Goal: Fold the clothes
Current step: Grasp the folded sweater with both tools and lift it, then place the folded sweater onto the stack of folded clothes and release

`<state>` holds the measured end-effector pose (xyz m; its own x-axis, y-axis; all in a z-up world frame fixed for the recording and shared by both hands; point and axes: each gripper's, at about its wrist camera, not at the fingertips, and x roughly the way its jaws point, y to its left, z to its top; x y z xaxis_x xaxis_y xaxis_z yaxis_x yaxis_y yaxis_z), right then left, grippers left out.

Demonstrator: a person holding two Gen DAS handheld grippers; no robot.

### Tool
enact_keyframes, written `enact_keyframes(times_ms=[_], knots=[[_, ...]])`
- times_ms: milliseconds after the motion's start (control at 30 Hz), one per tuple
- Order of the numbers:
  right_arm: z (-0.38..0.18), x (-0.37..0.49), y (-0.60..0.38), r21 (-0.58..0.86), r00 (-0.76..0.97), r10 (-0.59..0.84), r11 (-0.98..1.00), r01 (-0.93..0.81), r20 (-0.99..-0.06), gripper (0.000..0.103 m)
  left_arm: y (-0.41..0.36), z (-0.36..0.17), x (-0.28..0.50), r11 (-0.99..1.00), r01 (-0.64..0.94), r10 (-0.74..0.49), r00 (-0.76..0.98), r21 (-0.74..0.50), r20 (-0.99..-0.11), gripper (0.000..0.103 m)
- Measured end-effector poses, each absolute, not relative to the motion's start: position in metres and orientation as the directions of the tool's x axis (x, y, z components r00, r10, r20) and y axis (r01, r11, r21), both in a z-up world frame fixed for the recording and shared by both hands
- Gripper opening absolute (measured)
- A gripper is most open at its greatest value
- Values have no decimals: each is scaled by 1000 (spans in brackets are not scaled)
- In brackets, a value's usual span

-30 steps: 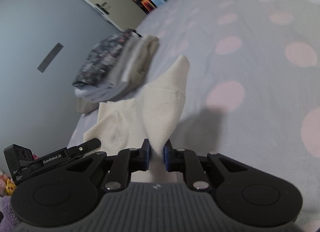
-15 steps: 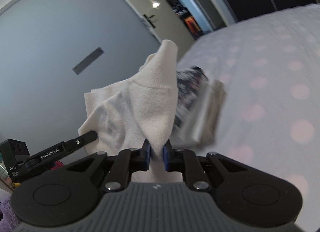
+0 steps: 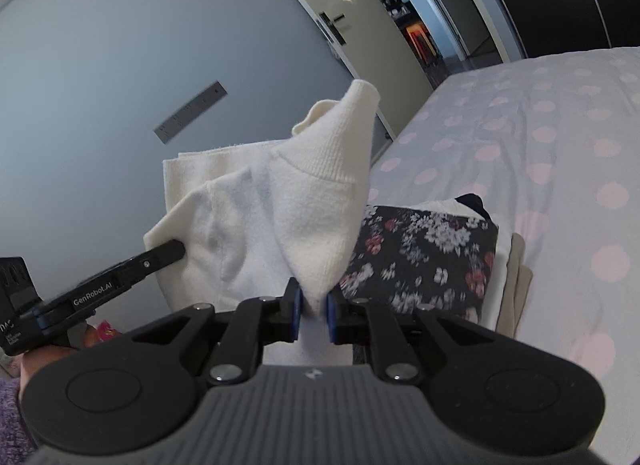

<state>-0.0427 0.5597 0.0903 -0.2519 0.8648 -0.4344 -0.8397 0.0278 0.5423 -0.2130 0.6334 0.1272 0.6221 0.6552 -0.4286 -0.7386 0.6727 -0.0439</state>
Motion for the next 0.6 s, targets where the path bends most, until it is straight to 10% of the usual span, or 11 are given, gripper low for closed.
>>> enact_keyframes(times_ms=[600], knots=[[-29, 9, 696, 509, -171, 782, 206, -836, -599, 15, 761, 13, -157, 610, -790, 591, 501, -55, -633, 13]])
